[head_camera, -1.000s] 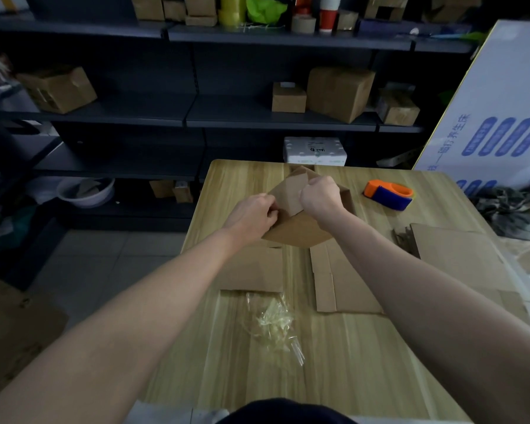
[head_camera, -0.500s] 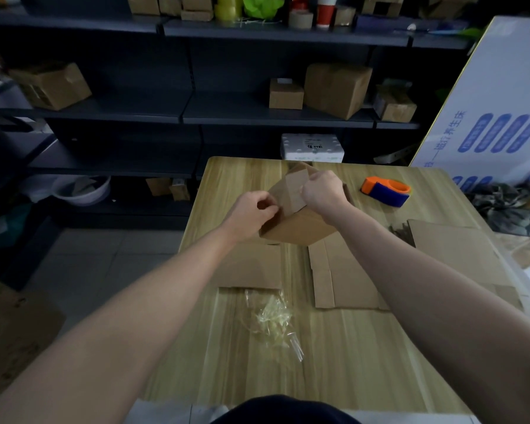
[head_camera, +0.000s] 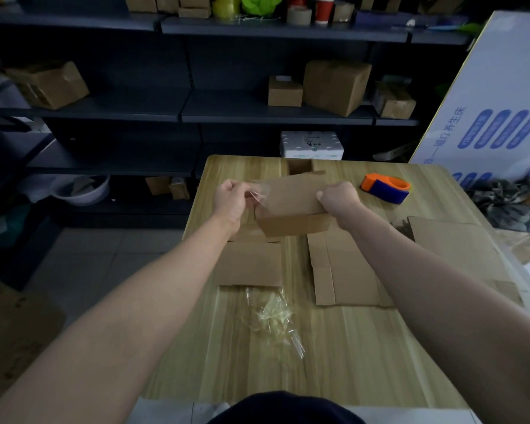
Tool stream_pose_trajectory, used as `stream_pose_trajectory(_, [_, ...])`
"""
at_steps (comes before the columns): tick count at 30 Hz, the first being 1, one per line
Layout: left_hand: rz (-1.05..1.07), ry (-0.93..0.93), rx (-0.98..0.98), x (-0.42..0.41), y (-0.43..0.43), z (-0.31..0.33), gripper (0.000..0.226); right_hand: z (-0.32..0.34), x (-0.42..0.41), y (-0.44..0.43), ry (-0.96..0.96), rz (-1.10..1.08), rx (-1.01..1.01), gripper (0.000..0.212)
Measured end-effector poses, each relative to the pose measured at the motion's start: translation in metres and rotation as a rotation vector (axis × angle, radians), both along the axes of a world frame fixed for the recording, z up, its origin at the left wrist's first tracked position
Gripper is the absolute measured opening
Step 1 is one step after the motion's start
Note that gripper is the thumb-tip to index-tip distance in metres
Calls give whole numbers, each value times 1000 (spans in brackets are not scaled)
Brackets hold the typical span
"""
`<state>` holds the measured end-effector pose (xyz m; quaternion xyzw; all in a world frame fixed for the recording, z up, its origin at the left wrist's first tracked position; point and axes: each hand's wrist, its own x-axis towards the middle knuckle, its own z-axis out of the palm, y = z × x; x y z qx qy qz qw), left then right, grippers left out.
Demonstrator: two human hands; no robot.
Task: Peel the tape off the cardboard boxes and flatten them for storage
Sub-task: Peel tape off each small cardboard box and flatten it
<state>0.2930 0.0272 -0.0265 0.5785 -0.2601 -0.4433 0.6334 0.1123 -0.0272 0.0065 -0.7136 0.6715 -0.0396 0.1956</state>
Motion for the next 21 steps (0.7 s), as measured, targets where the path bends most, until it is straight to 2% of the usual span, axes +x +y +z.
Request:
stream_pose_trajectory(1, [57,132,-6,2,-1,3,10,0,-6,-1,56,-28,-3,32])
stream_pose_trajectory(4, [192,454,-13,17,-1,5,18,-11,-19,-15,-22,-121,-5,28])
stream_pose_trajectory(5, [189,512,-23,21,-1,5,20,-12,-24,-16,-201,-173,-2,30])
stream_pose_trajectory(6, [160,537,-23,22,1,6,20,-9,-24,-19,-496,-317,113,33])
stream_pose_trajectory(7, [117,553,-16,19,2,8,20,-9,-28,-16,-646,-370,129,36])
stream_pose_trajectory(9, [46,571,0,10,4,13,21,-11,-27,-11,-552,-278,132,62])
stream_pose_trajectory(11, [15,580,-5,0,3,20,21,-10,-15,-4,-368,-48,102,104])
stream_pose_trajectory(13, [18,591,-16,-8,2,25,17,-9,2,5,-297,225,88,126])
stream_pose_trajectory(15, [15,601,-22,-13,0,26,13,-14,20,10,-211,420,117,134])
stream_pose_trajectory(17, [9,630,-31,-16,-1,27,12,-23,36,14,-158,501,103,136])
stream_pose_trajectory(21, [61,664,-34,-12,0,31,18,-33,45,14,-306,509,58,134])
